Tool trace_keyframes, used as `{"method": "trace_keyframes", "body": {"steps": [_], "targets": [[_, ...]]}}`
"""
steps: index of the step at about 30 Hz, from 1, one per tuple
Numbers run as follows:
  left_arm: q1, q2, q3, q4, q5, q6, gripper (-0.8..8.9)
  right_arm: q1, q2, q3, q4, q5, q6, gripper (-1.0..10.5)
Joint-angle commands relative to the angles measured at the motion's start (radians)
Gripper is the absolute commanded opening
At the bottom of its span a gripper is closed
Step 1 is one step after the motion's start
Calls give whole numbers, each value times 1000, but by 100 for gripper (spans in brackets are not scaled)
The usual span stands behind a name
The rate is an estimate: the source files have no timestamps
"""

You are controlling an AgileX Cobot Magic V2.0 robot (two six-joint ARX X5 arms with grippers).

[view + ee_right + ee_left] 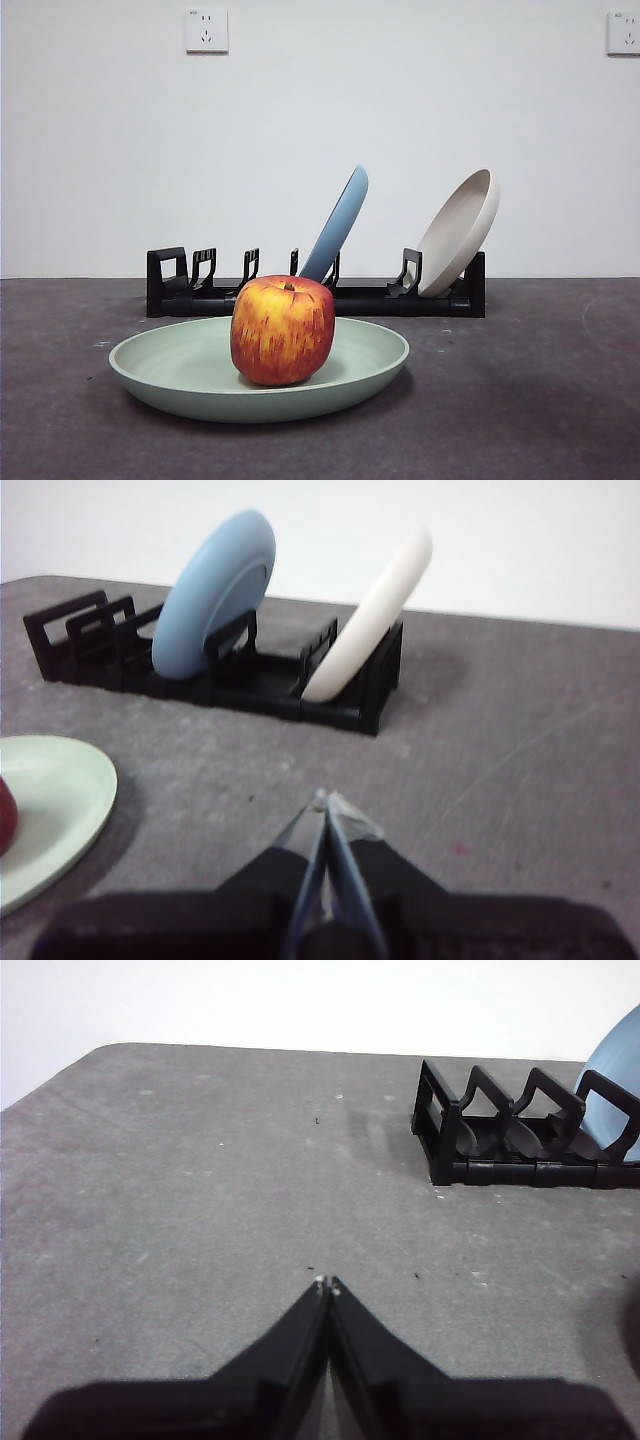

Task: Take the green plate from the plate rack,put the plate on the table,take the apple from the table,put the apple in the plate

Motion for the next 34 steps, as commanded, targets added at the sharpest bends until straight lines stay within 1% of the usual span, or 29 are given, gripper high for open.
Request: {"method": "trace_keyframes", "body": {"steps": [1,6,12,14,34], "targets": [[3,-3,-10,-5,-2,-3,-3,-2,-34,-44,1,4,39,1],[3,-3,-10,-5,-2,-3,-3,-1,-73,-69,-64,4,48,1],[3,-3,-10,-5,-2,-3,-3,-1,-100,-69,-63,5,53,1],[3,-3,-10,-5,-2,-3,-3,-1,-104,-69,-54,2,71,1],[3,-3,-10,-5,-3,-3,-3,-1,-93,-69,-55,5,71,1]]}}
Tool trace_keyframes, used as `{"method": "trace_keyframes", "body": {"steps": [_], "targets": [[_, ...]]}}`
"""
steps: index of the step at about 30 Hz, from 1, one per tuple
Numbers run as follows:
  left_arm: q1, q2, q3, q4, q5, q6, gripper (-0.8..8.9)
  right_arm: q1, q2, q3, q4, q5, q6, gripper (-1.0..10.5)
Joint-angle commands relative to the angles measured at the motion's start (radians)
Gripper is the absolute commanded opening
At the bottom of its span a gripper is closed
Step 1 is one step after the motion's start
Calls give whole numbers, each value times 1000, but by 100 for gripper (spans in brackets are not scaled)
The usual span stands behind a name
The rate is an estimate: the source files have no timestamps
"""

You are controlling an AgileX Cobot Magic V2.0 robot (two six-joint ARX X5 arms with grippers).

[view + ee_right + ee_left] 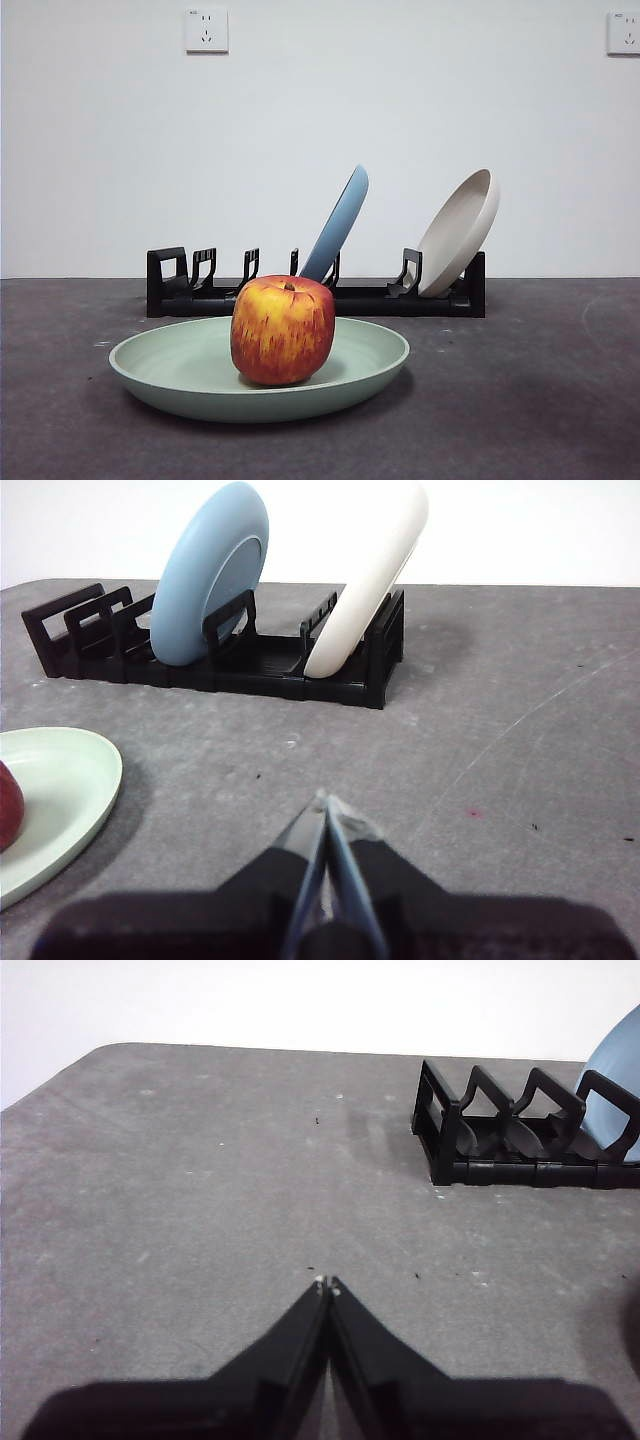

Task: Take the green plate from the plate rack,put the plate on the table,take the apple from the table,put the apple in the plate

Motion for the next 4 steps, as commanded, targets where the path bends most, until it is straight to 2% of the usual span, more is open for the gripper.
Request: {"method": "trace_keyframes", "body": {"steps": [1,4], "targets": [[3,-3,-10,-5,-2,-3,-3,-1,1,-13,-7,3,12,1],[3,-3,-10,-5,-2,-3,-3,-1,1,-13,-7,3,12,1]]}}
